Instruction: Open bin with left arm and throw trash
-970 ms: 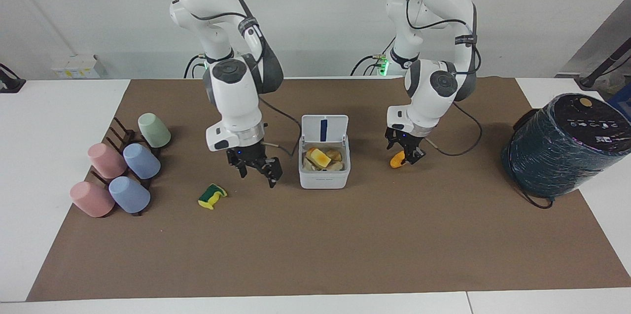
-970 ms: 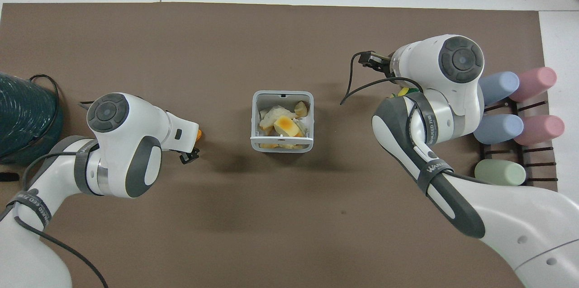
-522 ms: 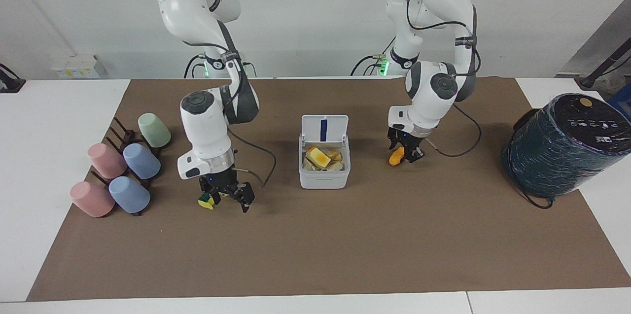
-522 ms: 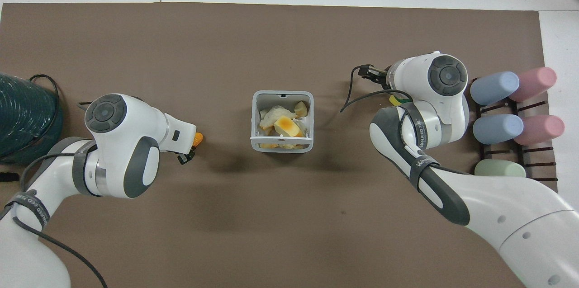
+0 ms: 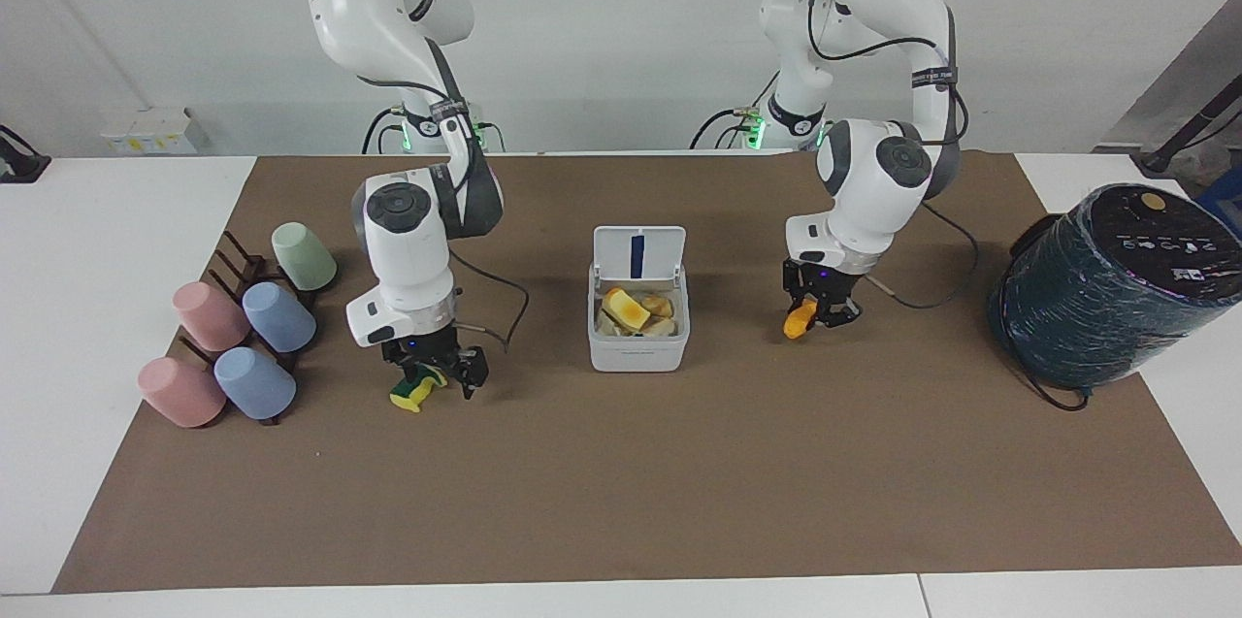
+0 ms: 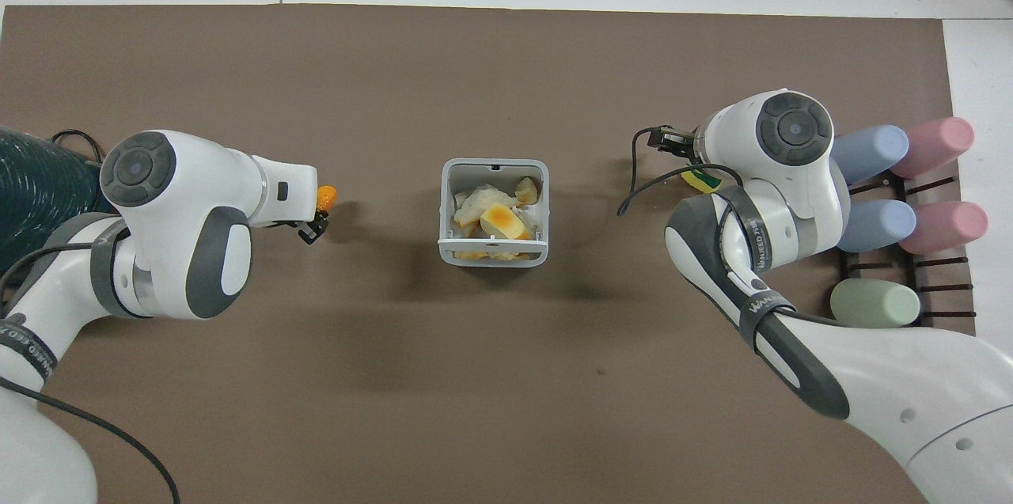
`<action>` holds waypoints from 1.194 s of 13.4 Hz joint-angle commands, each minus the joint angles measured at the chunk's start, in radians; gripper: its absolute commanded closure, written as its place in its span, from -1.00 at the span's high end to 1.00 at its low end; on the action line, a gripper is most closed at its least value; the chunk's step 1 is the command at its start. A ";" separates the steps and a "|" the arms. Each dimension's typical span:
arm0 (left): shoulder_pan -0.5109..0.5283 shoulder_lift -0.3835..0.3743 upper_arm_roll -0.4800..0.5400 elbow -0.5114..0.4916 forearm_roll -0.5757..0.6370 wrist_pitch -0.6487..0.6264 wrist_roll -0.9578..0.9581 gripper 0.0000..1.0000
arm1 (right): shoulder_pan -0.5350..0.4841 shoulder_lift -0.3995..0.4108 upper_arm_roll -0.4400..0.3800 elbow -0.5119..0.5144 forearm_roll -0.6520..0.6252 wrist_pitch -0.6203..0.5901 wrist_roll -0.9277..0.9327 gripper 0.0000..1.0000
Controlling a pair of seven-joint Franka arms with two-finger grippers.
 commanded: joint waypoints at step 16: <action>-0.335 0.065 -0.011 0.300 0.002 -0.128 -1.291 -1.00 | -0.038 -0.075 0.011 -0.123 -0.020 0.052 -0.090 -1.00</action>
